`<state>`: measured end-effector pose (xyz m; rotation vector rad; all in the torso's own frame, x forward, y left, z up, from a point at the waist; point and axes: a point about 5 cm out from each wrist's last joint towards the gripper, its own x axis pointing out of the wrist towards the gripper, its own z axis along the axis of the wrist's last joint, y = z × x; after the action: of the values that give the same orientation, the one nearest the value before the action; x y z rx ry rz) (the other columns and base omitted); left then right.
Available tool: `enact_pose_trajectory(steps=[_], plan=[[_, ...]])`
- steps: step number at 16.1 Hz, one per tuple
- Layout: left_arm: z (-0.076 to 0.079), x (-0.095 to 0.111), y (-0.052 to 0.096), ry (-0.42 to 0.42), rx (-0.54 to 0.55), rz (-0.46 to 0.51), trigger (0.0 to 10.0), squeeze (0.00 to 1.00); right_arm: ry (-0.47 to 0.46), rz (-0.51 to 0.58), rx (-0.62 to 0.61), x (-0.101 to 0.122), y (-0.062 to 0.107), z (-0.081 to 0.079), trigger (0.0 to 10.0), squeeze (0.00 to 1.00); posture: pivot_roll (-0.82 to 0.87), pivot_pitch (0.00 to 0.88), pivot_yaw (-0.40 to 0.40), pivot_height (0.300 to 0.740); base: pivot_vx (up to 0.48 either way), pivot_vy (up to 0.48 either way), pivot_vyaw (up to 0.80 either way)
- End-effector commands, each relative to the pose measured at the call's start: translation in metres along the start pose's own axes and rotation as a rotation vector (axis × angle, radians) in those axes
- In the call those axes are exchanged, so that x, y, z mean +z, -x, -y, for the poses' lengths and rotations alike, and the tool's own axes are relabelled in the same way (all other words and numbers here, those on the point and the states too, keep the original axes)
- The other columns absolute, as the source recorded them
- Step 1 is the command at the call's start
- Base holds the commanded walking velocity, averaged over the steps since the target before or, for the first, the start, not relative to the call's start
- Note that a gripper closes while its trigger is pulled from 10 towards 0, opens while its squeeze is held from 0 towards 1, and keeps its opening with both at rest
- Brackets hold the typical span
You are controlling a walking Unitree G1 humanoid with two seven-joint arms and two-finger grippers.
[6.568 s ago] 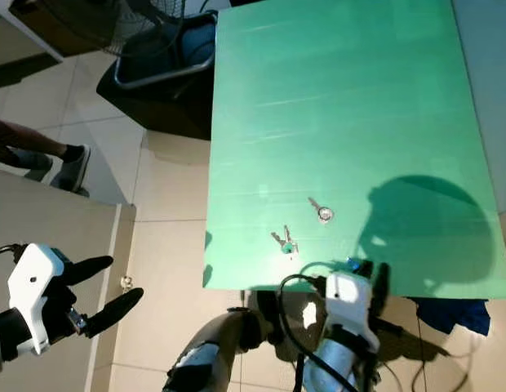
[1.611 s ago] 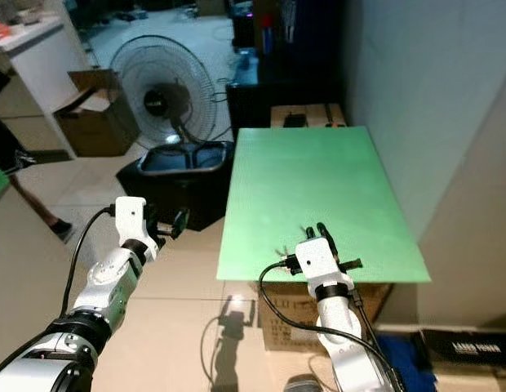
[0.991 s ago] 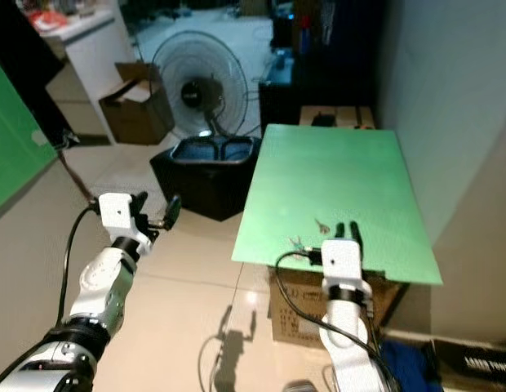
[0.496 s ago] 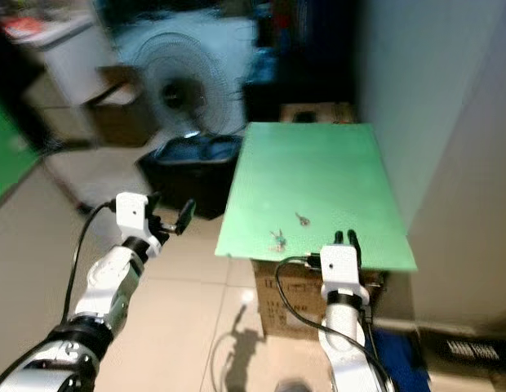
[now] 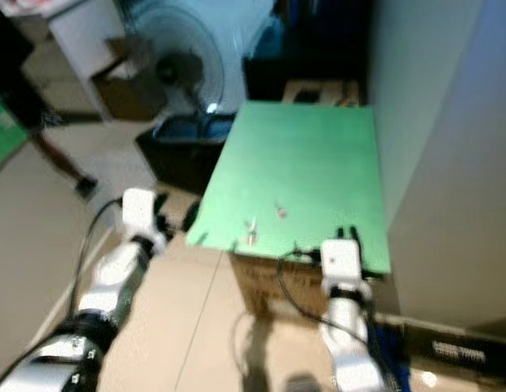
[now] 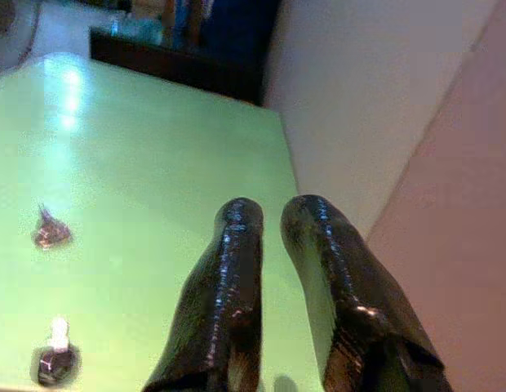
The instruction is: Hang keys on a hook
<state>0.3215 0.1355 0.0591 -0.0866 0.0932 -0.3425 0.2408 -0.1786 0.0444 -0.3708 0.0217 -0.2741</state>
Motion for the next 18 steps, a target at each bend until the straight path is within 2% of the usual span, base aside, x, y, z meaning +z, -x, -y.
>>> enact_pose_trajectory(steps=[1,8,9,10,18], plan=[[-0.0083,0.0009,0.0029,-0.015,0.018,-0.007,10.0,0.00,-0.018,-0.002,0.012,0.0021,0.0016,-0.0046,10.0,0.00,-0.28,0.000,0.171,0.740,0.000,0.000,0.00],[-0.0015,0.0017,0.0001,-0.038,-0.023,-0.014,10.0,0.00,-0.029,-0.031,0.020,-0.0001,0.0022,-0.0050,10.0,0.00,-0.29,0.000,0.180,0.740,0.000,0.000,0.00],[-0.0008,0.0017,0.0003,-0.039,-0.028,-0.013,10.0,0.00,-0.038,-0.062,0.008,-0.0023,0.0016,-0.0050,10.0,0.74,-0.29,0.000,0.180,0.740,0.000,0.000,0.00],[-0.0006,0.0018,0.0002,-0.034,-0.030,-0.013,10.0,0.00,-0.041,-0.056,0.040,-0.0021,0.0006,-0.0069,10.0,1.00,-0.28,0.000,0.179,0.740,0.000,0.000,0.00],[0.0008,0.0011,0.0014,-0.039,-0.040,-0.015,10.0,0.00,-0.036,-0.052,0.081,-0.0012,-0.0033,-0.0085,10.0,1.00,-0.27,0.000,0.166,0.740,0.000,0.000,0.00]])
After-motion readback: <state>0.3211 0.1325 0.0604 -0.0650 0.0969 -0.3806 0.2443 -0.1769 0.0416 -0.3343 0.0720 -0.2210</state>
